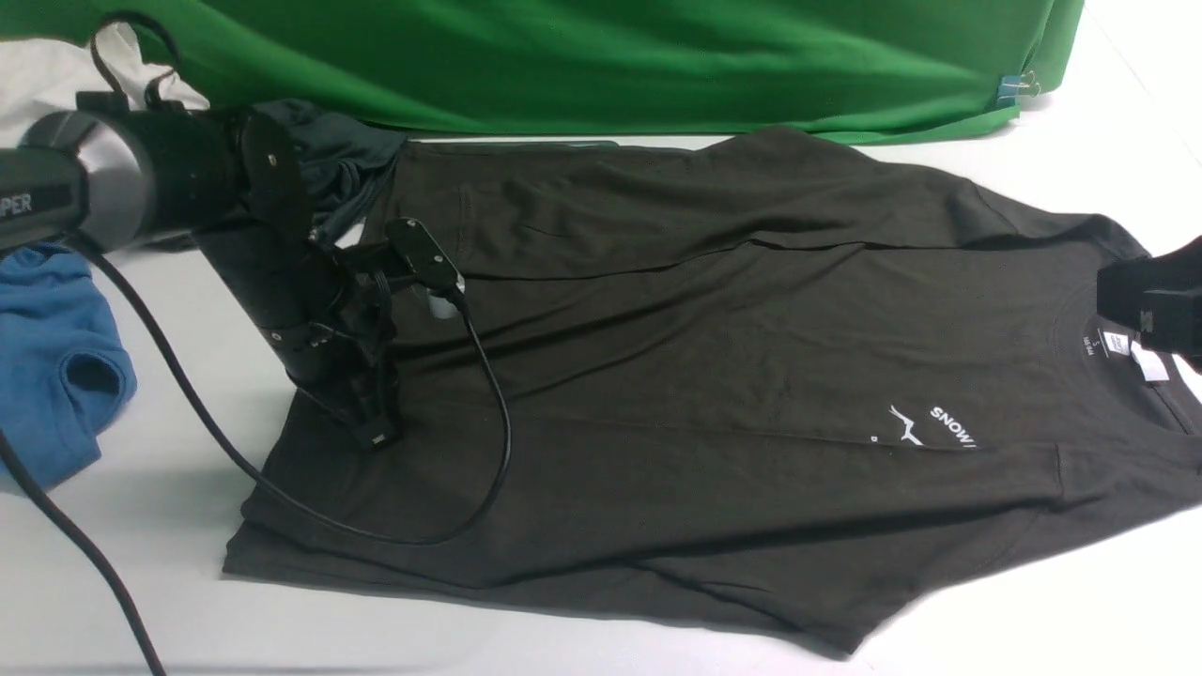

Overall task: Fold a long-sleeved shirt on a white desktop.
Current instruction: 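Grasp the left edge of the dark T-shirt lying flat on the table, then fold the left side of the black T-shirt inward over its body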

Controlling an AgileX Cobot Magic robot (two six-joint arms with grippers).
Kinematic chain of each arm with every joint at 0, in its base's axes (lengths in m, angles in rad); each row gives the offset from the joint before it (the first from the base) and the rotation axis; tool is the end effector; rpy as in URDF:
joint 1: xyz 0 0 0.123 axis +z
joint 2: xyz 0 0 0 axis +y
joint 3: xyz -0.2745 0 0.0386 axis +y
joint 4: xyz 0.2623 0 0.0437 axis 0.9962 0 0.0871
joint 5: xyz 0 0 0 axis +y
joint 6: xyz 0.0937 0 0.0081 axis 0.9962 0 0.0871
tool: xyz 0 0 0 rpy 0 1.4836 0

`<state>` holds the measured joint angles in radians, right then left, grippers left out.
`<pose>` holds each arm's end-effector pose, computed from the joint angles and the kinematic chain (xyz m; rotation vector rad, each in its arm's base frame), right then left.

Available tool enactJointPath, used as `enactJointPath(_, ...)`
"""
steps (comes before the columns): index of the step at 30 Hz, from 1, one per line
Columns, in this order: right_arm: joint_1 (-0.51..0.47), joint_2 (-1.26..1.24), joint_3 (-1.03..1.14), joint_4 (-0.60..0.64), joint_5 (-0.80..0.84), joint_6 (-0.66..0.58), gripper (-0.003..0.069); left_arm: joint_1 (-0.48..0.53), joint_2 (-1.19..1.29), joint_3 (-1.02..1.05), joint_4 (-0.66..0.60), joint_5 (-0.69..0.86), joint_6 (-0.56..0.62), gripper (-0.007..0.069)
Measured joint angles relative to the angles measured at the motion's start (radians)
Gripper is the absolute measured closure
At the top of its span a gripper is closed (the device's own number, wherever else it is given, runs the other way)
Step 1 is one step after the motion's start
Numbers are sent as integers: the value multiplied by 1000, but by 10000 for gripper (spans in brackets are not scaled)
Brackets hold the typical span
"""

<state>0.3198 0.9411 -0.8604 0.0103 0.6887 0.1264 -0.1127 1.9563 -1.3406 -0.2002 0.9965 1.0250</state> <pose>0.1967 0.0658 0.3306 -0.2132 2.2550 0.2500 0.3792 -0.0587 0.1544 1.4903 2.6255 -0.2012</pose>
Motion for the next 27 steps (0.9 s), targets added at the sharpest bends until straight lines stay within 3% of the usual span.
enactJointPath(10, 0, 0, 0, 0, 0, -26, 418, 0, -9, -194, -3, 113, -19, 589)
enactJointPath(22, 0, 0, 0, 0, 0, -29, 418, 0, 13, -239, -10, -221, 14, 589)
enactJointPath(27, 0, 0, 0, 0, 0, -29, 418, 0, 55, -239, -10, -256, 17, 589)
